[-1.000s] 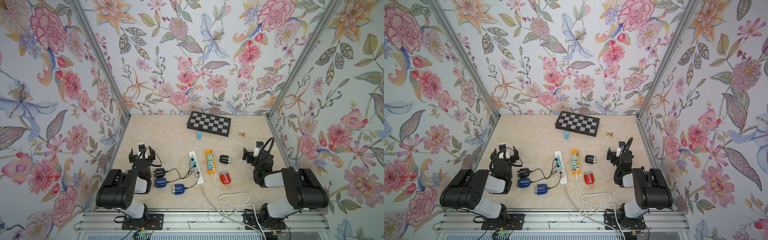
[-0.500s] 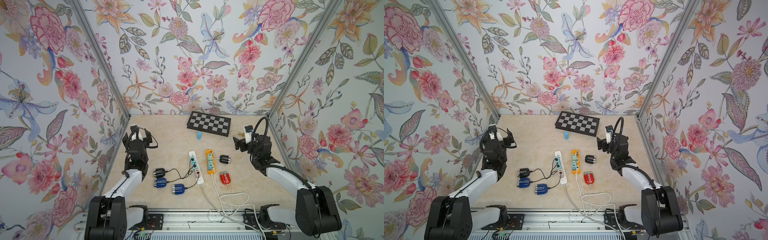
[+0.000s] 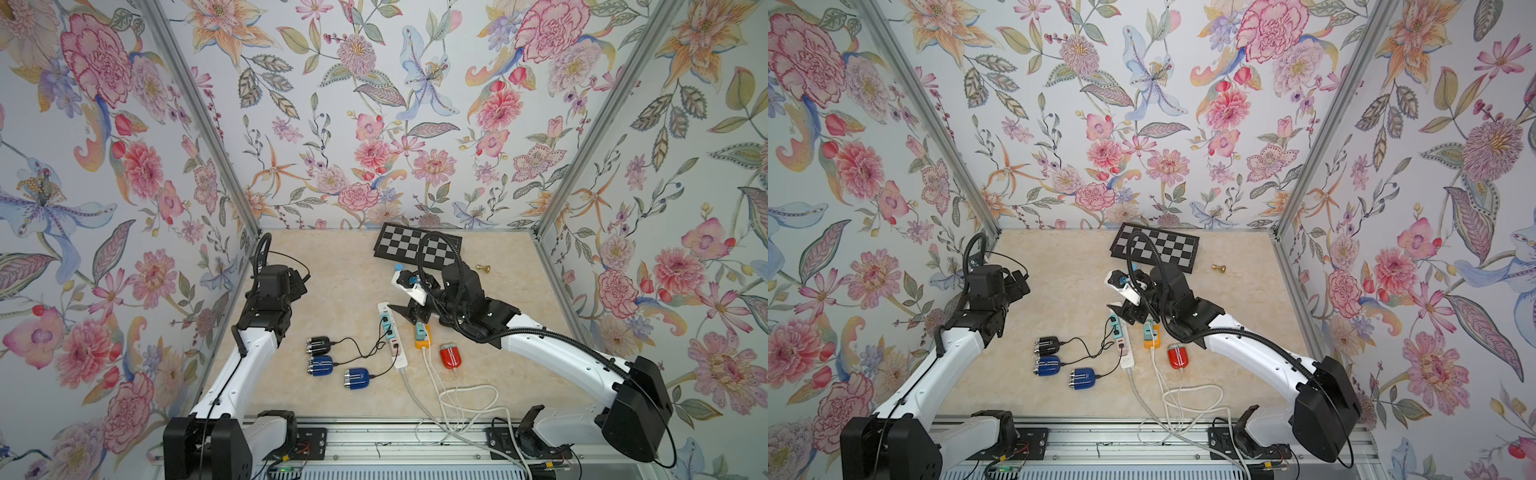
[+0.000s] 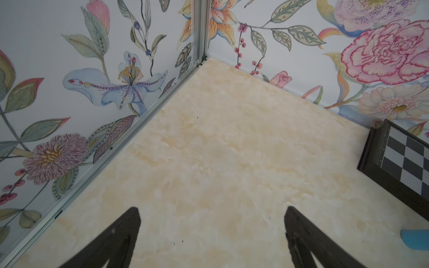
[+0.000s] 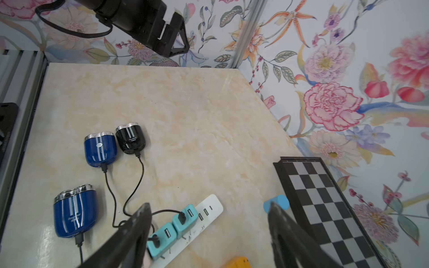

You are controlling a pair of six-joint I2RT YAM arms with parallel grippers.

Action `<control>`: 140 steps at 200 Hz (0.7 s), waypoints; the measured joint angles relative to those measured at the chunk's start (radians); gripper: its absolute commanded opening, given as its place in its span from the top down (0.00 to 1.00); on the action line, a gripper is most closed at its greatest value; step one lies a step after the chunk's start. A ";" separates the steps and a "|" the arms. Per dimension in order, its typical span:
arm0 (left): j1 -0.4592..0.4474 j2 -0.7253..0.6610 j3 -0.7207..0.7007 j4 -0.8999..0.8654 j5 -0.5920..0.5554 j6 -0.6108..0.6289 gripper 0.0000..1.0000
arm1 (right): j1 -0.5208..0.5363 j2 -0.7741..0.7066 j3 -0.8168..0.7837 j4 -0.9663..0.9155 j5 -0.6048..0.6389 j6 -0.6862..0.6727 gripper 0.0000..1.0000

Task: Unplug the electric shaver
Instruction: Pick up the charging cable from the center of the board.

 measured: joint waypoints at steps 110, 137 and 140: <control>0.140 0.031 -0.006 -0.105 0.134 -0.170 0.01 | 0.258 0.525 0.259 -0.035 -0.006 -0.089 0.30; 0.155 0.036 -0.006 -0.105 0.150 -0.169 0.01 | 0.268 0.579 0.286 -0.048 0.034 -0.089 0.36; 0.156 0.036 -0.006 -0.105 0.151 -0.168 0.01 | 0.268 0.586 0.291 -0.049 0.041 -0.089 0.36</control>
